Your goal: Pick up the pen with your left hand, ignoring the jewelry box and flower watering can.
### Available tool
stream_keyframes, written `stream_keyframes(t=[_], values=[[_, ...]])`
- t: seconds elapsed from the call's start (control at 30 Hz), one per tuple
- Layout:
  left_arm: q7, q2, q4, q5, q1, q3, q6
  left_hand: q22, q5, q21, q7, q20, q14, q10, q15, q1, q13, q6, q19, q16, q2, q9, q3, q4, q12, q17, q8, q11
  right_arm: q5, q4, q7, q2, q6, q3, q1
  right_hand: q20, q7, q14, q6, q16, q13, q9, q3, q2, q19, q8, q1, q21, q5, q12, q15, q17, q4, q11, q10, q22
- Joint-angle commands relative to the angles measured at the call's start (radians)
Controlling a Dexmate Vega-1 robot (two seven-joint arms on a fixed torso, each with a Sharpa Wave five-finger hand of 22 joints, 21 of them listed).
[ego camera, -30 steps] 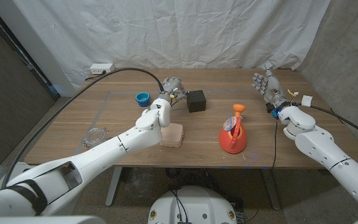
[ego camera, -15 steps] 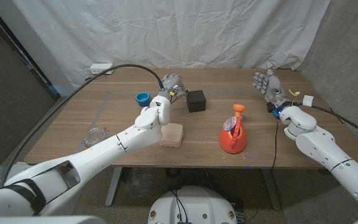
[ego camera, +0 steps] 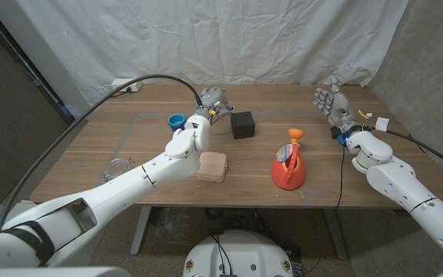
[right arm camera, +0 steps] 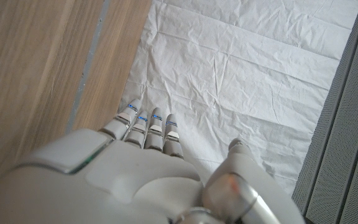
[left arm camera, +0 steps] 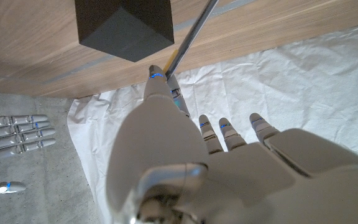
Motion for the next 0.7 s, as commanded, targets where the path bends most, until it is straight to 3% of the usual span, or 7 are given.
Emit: stream_keyframes(t=[0.03,0.7], values=[[-0.021,0.013,-0.042,0.027,-0.003,-0.014,0.005,0.002,-0.003,0.002,-0.002,0.001,0.003,0.006,-0.039,0.011,0.002,0.012,0.006,0.001,-0.001,0.003,0.002,0.001,-0.003,0.004,0.008,-0.001,-0.004,-0.021,-0.01,-0.005,0.005,0.011,-0.017,0.0,-0.004,0.001,0.002,0.001,0.002,0.004,-0.002,0.01,0.009,-0.003,-0.001,-0.002,0.005,0.002,0.009,0.003,0.0,0.008,0.002,0.005],[-0.067,0.014,-0.081,0.092,-0.019,-0.02,0.015,0.002,-0.009,0.001,-0.002,-0.001,0.005,0.01,-0.042,0.011,0.002,0.019,0.008,0.0,-0.003,0.003,0.004,0.006,-0.004,0.004,0.008,-0.001,-0.007,-0.032,-0.019,-0.004,0.002,0.017,-0.022,-0.001,-0.005,0.001,0.004,0.001,0.002,0.004,-0.004,0.011,0.01,-0.002,0.0,-0.005,0.005,0.003,0.009,0.003,-0.001,0.008,0.003,0.005]])
